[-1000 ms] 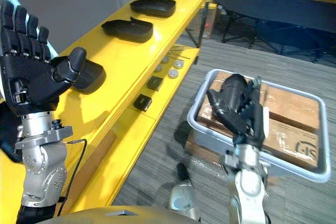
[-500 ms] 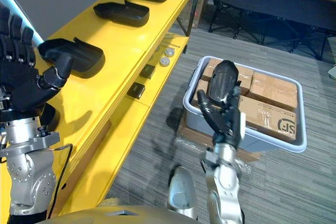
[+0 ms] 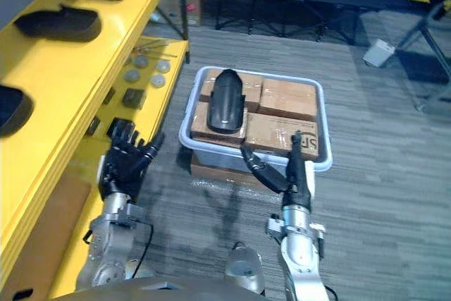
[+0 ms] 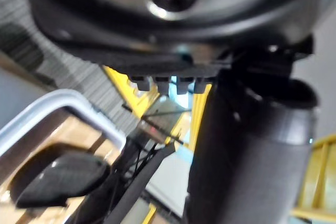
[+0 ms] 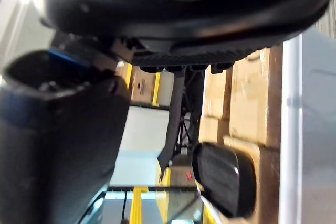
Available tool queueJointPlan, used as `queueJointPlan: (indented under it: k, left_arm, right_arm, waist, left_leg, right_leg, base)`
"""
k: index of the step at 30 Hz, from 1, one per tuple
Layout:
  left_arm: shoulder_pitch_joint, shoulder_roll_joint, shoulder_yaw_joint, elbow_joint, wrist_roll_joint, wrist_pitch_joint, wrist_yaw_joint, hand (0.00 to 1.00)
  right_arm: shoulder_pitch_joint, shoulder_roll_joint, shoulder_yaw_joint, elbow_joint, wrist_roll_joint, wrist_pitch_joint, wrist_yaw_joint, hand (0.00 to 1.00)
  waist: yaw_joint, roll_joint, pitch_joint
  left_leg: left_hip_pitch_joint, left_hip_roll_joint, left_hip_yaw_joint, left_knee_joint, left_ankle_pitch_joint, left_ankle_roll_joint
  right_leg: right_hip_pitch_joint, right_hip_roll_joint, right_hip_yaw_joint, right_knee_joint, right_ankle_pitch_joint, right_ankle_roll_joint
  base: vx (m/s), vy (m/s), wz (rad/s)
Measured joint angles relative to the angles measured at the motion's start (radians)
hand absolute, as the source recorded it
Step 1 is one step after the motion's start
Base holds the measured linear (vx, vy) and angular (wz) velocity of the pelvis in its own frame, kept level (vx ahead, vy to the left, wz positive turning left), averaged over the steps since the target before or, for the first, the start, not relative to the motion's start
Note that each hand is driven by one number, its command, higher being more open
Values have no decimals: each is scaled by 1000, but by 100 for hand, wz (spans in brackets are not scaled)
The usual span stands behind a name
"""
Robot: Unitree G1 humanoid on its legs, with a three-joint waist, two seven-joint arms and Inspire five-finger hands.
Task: Walk over and take three plastic housings, then place them on the shelf
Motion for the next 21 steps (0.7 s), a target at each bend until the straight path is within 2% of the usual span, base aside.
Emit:
queueJointPlan:
  k: [2,3,4,5,6,8,10,15,19,21]
  left_arm:
    - [-3,3,5,-10,23,-27,-1,100]
    - [-3,3,10,-19,23,-46,-2,100]
    - [-4,3,13,-20,22,-54,-5,100]
    - [6,15,29,-18,21,-63,-14,100]
    - [8,24,41,-20,22,-67,-25,100]
    - [-10,45,58,-20,22,-70,-41,100]
    - [-13,55,69,-20,25,-70,-44,100]
    - [-22,73,57,-20,114,-53,-66,100]
    - [-46,95,91,-20,132,-51,-94,100]
    - [-52,101,112,-20,131,-51,-123,100]
  right_arm:
    - [-2,-26,-34,2,15,-3,-1,100]
    - [-2,-41,-35,3,15,-5,-5,100]
    - [-3,-45,-34,7,15,-7,-5,100]
    - [-16,-39,-27,34,15,-7,-6,100]
    - [-17,-36,-10,44,14,-9,-7,100]
    - [-57,-37,9,85,13,-8,-4,100]
    - [-139,-37,12,183,-1,2,-8,100]
    - [-331,-45,-57,511,-3,51,-58,100]
    - [-516,-126,-111,697,79,73,-103,100]
    - [-667,-208,-141,774,117,82,-151,100]
  waist:
    - [13,16,-10]
    - [15,27,-16]
    - [16,36,-21]
    - [38,31,-38]
    - [38,19,-56]
    - [42,2,-53]
    - [44,-1,-54]
    - [73,-6,-54]
    - [103,-9,-10]
    - [124,-1,36]
  left_leg:
    - [-35,-83,-25,-127,-45,8]
    - [-46,-135,-58,-249,-35,16]
    - [-46,-159,-80,-324,-3,33]
    - [-10,-207,-113,-377,57,18]
    - [-7,-239,-122,-405,64,21]
    - [-8,-263,-116,-408,62,27]
    - [-10,-271,-116,-405,55,39]
    - [-80,-280,-165,-344,37,61]
    - [-170,-282,-228,-298,43,69]
    - [-223,-283,-253,-276,53,75]
  right_leg:
    - [2,-1,41,-33,19,4]
    - [5,-4,47,-41,24,12]
    - [4,-4,48,-41,27,18]
    - [1,-23,68,-45,37,35]
    - [4,-36,61,-78,52,55]
    - [18,-56,59,-119,78,69]
    - [24,-60,49,-137,106,70]
    - [22,-75,-14,-141,117,77]
    - [-4,-74,-73,-135,126,73]
    - [-37,-74,-93,-125,135,69]
  base:
    - [129,-7,-58]
    - [103,64,-44]
    - [98,126,-56]
    - [110,106,-43]
    - [109,102,-38]
    - [65,123,-6]
    - [8,125,-1]
    - [-38,64,27]
    - [-109,35,39]
    - [-165,49,29]
